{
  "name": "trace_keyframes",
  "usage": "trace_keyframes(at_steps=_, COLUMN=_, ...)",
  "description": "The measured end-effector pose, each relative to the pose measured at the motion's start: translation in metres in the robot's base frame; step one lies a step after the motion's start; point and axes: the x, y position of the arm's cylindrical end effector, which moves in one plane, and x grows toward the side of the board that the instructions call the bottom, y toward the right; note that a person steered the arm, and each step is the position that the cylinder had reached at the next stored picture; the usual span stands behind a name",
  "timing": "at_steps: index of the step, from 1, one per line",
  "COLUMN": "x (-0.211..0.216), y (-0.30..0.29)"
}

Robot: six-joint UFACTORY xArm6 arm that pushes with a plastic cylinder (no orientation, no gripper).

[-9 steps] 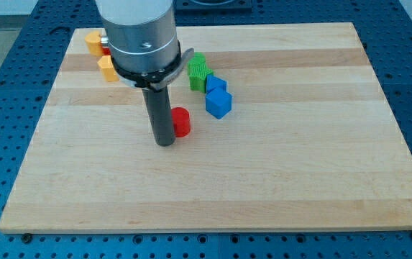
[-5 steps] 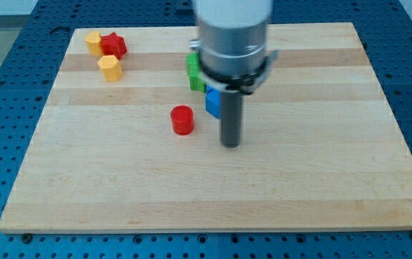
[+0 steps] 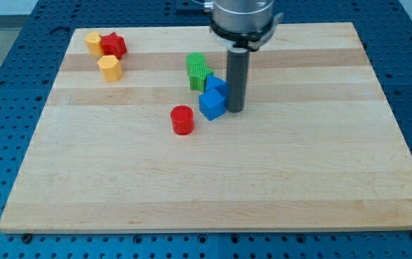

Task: Slide blue cube a bit left and up

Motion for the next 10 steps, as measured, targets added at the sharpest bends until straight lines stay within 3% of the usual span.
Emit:
trace_keyframes(at_steps=5, x=0.014, y=-0.017)
trace_keyframes(at_steps=7, x=0.045, y=-0.016)
trace_keyframes(at_steps=10, x=0.019, y=-0.041)
